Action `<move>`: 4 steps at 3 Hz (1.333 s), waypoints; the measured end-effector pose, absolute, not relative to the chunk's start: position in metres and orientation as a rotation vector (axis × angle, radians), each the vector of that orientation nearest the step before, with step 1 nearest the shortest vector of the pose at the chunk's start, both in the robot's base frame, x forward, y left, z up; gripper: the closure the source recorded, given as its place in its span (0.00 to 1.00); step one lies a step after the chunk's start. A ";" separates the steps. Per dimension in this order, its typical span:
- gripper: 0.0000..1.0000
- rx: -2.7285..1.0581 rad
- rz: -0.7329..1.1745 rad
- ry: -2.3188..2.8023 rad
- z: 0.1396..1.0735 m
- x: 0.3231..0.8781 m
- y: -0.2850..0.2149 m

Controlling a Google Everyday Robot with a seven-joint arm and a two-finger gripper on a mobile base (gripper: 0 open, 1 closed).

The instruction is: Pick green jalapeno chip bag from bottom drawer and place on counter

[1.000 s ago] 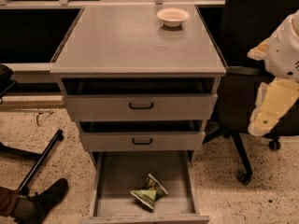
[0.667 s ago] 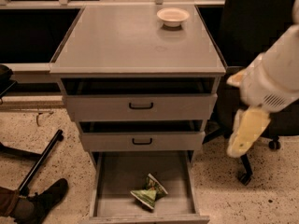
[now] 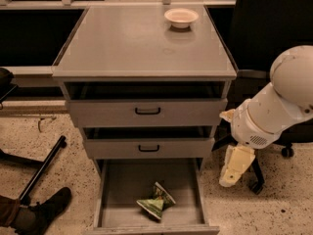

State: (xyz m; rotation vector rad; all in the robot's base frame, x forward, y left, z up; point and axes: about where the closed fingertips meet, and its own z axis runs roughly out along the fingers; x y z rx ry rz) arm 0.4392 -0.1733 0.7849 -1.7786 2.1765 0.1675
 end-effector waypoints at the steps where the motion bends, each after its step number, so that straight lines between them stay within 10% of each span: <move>1: 0.00 -1.789 0.182 2.158 0.770 0.445 -0.168; 4: 0.00 -1.602 0.305 2.145 0.601 0.491 -0.134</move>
Offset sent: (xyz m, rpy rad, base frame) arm 0.0707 0.0346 -0.1548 0.0848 -0.0706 -0.0788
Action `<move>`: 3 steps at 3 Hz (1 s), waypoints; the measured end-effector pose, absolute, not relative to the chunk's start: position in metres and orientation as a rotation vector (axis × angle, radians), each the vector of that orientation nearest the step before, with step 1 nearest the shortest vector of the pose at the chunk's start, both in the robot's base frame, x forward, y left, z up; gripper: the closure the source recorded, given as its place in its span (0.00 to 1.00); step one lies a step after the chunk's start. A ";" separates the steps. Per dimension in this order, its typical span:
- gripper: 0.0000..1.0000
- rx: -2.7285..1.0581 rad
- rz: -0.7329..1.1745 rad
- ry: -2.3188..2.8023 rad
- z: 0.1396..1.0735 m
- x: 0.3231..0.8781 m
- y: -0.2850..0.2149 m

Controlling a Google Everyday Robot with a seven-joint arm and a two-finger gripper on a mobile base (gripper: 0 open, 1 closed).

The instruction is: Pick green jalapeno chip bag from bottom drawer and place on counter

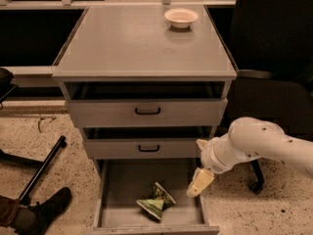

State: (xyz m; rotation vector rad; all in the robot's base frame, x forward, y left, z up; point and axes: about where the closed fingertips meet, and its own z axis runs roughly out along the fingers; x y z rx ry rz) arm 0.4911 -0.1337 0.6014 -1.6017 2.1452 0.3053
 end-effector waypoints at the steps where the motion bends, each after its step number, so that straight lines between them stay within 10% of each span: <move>1: 0.00 -1.592 0.316 2.150 0.592 0.491 -0.135; 3: 0.00 -1.597 0.394 2.146 0.485 0.490 -0.119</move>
Offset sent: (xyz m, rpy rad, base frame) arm 0.0048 0.0041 -0.1127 0.0415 0.0215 0.0014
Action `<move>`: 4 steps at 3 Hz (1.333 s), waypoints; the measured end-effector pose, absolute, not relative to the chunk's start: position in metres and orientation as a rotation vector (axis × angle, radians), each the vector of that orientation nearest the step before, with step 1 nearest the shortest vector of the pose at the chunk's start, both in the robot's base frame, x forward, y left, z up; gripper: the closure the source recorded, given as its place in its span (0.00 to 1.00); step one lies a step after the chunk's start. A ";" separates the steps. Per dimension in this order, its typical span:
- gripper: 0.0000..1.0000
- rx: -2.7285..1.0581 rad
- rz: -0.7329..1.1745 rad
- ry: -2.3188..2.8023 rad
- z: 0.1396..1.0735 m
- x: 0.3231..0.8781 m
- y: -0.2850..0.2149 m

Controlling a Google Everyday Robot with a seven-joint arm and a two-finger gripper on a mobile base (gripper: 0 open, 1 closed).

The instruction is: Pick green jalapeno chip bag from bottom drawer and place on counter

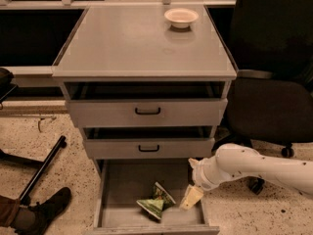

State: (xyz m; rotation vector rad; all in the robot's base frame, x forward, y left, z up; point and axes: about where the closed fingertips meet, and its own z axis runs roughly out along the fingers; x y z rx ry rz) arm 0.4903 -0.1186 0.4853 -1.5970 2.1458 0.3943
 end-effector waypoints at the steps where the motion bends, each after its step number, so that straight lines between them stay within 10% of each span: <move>1: 0.00 -1.597 0.394 2.146 0.485 0.490 -0.119; 4: 0.00 -1.667 0.661 2.000 0.393 0.484 -0.061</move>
Offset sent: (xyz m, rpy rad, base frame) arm 0.0029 0.0187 -0.0471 0.0630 0.0479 0.0471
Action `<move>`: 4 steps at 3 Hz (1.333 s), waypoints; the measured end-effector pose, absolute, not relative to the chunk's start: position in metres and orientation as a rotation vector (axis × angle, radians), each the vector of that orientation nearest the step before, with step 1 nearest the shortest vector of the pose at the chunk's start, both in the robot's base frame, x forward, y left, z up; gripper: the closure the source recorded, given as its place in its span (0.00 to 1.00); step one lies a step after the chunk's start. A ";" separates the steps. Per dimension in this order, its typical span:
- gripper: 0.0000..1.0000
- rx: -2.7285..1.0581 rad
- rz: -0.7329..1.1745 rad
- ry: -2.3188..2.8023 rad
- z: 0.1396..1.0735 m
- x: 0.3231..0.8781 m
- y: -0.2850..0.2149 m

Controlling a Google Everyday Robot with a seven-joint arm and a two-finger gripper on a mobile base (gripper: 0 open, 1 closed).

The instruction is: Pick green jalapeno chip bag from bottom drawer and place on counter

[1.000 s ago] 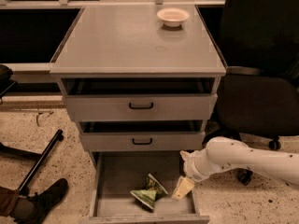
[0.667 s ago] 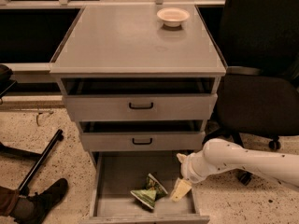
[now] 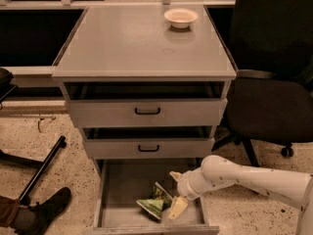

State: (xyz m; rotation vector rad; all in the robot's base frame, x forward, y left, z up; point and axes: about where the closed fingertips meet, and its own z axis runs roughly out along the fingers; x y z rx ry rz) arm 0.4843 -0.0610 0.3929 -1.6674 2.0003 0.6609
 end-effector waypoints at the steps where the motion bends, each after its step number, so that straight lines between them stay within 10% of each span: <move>1: 0.00 -1.661 0.667 1.926 0.378 0.479 -0.047; 4: 0.00 -1.700 0.622 1.873 0.332 0.500 -0.029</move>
Offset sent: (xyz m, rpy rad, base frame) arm 0.0449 0.0438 -0.0392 0.0652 -0.1997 0.0254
